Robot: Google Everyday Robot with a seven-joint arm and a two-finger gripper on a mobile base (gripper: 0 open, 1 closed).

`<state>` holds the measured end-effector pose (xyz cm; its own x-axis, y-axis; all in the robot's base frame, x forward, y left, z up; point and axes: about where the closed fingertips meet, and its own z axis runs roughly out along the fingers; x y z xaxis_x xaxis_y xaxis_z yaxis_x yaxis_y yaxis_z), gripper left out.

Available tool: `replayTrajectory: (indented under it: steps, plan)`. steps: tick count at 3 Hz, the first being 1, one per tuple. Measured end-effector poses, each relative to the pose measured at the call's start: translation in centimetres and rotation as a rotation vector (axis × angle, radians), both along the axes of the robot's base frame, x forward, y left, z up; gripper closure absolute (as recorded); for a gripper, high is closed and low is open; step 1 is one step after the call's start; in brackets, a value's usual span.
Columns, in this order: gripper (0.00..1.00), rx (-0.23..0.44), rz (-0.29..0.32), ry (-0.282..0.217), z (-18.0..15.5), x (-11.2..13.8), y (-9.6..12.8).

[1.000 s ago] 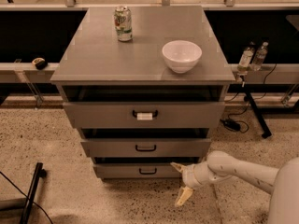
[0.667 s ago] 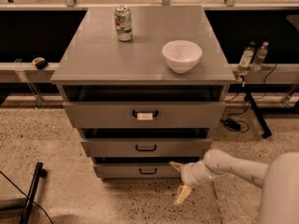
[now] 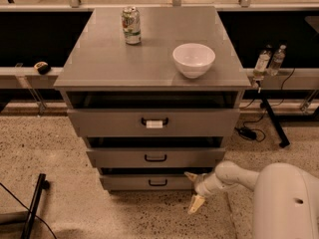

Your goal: Open bottom drawer

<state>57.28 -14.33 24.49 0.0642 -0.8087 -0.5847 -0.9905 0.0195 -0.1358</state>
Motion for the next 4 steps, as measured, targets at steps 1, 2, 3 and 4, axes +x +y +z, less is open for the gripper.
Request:
replayTrajectory:
  steps: [1,2,3,4]
  plan:
    - [0.0,-0.012,-0.027,-0.011,-2.0,1.5,-1.0]
    - [0.0,-0.049,-0.049,0.008,-4.5,3.3,-1.9]
    - [0.12,-0.049,-0.089,0.01,-5.7,5.3,-3.0]
    - [0.18,-0.039,-0.097,-0.006,-5.5,6.0,-3.0]
